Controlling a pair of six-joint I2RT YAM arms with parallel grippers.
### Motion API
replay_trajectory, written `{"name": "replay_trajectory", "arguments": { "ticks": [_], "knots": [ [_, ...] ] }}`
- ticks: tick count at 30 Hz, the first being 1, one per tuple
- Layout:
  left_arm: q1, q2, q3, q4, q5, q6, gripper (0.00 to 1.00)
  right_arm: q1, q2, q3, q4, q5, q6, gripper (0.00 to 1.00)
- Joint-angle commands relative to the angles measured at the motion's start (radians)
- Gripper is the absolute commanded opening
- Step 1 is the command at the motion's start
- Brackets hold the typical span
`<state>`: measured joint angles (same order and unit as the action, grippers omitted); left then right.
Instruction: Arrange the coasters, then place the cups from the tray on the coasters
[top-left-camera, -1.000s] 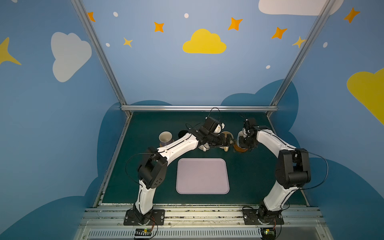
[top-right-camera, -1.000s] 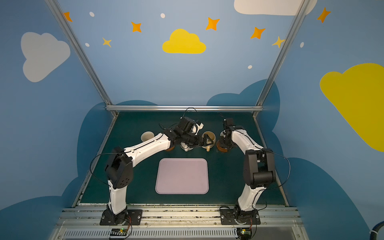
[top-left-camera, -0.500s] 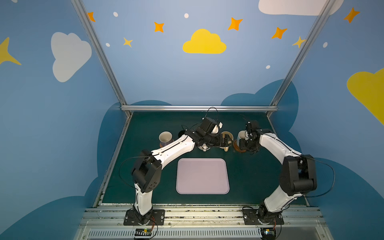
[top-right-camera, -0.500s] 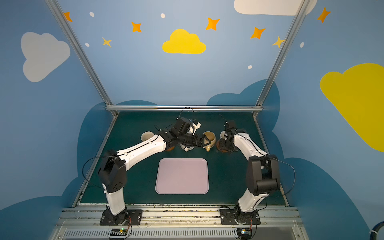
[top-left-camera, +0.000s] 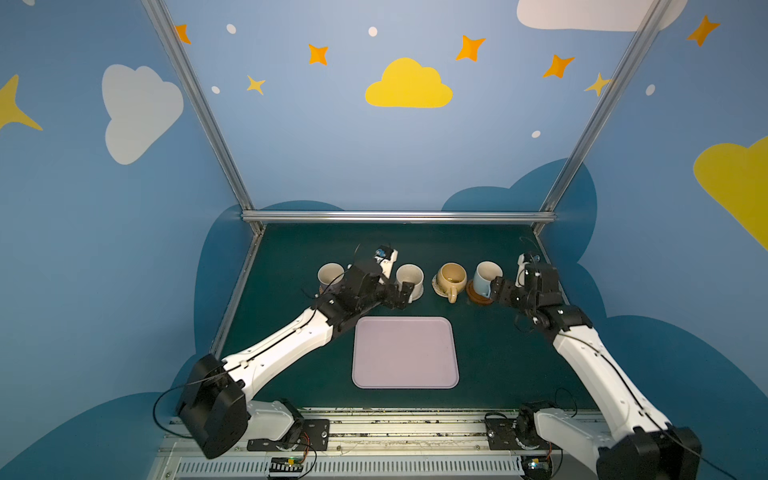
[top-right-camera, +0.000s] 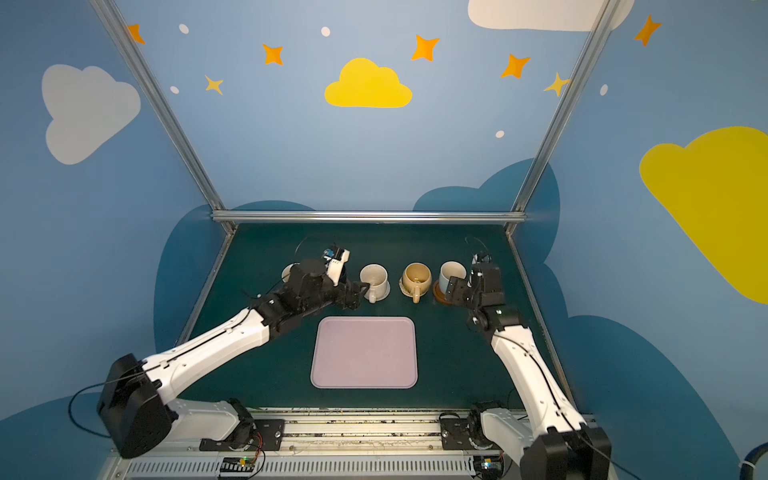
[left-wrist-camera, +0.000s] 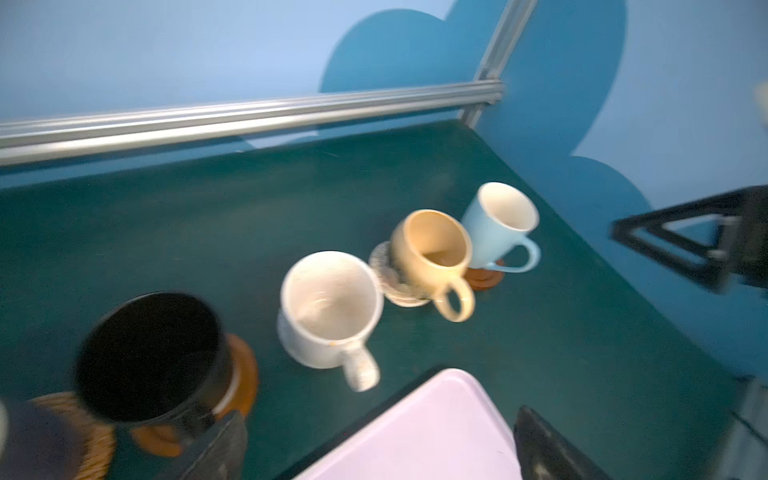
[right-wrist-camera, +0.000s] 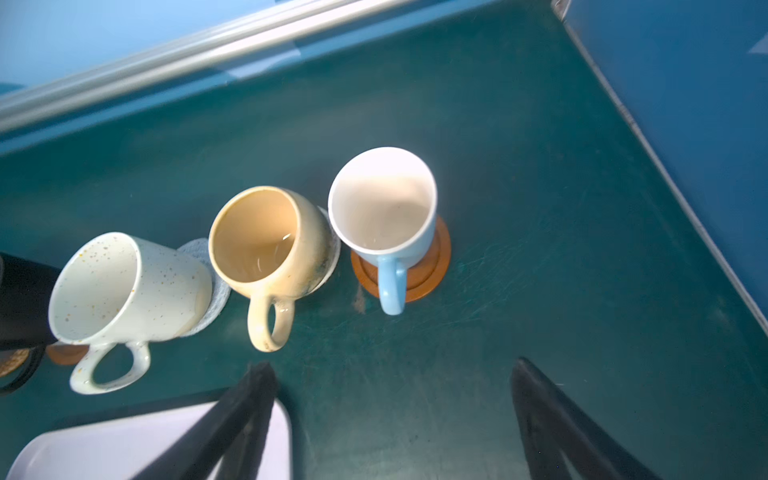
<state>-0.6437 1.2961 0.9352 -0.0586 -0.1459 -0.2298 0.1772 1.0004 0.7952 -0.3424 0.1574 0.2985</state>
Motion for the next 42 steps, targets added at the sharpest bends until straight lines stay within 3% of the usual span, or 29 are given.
{"name": "replay_trajectory", "arguments": {
  "ticks": [1, 6, 9, 12, 15, 20, 24, 28, 34, 36, 40, 42],
  "knots": [
    [0.076, -0.117, -0.145, 0.105, -0.157, 0.103, 1.0, -0.007, -0.081, -0.112, 0.234, 0.036, -0.058, 0.9],
    [0.151, -0.225, -0.379, 0.324, -0.296, 0.199, 1.0, -0.011, -0.1, -0.271, 0.381, 0.072, -0.023, 0.93],
    [0.202, -0.195, -0.435, 0.388, -0.379, 0.234, 1.0, -0.01, -0.052, -0.361, 0.528, 0.107, -0.097, 0.92],
    [0.257, -0.139, -0.495, 0.507, -0.388, 0.297, 1.0, -0.01, 0.03, -0.418, 0.66, 0.177, -0.152, 0.92],
    [0.343, -0.074, -0.519, 0.586, -0.334, 0.294, 1.0, -0.012, 0.12, -0.43, 0.739, 0.21, -0.197, 0.93],
    [0.473, 0.033, -0.526, 0.663, -0.152, 0.283, 1.0, -0.015, 0.239, -0.466, 0.948, 0.227, -0.291, 0.93],
    [0.543, 0.096, -0.558, 0.811, -0.065, 0.287, 1.0, -0.03, 0.282, -0.467, 1.02, 0.179, -0.311, 0.94],
    [0.62, 0.149, -0.556, 0.833, 0.037, 0.233, 1.0, -0.04, 0.356, -0.423, 1.075, 0.136, -0.316, 0.94],
    [0.649, 0.224, -0.574, 0.921, 0.071, 0.212, 1.0, -0.044, 0.494, -0.407, 1.198, 0.124, -0.328, 0.94],
    [0.653, 0.249, -0.544, 0.902, 0.082, 0.209, 1.0, -0.062, 0.48, -0.359, 1.078, 0.084, -0.313, 0.94],
    [0.66, 0.242, -0.521, 0.841, 0.102, 0.205, 1.0, -0.103, 0.493, -0.325, 1.006, 0.009, -0.288, 0.94],
    [0.66, 0.241, -0.518, 0.835, 0.103, 0.209, 1.0, -0.104, 0.495, -0.352, 1.069, 0.0, -0.292, 0.94]
  ]
}}
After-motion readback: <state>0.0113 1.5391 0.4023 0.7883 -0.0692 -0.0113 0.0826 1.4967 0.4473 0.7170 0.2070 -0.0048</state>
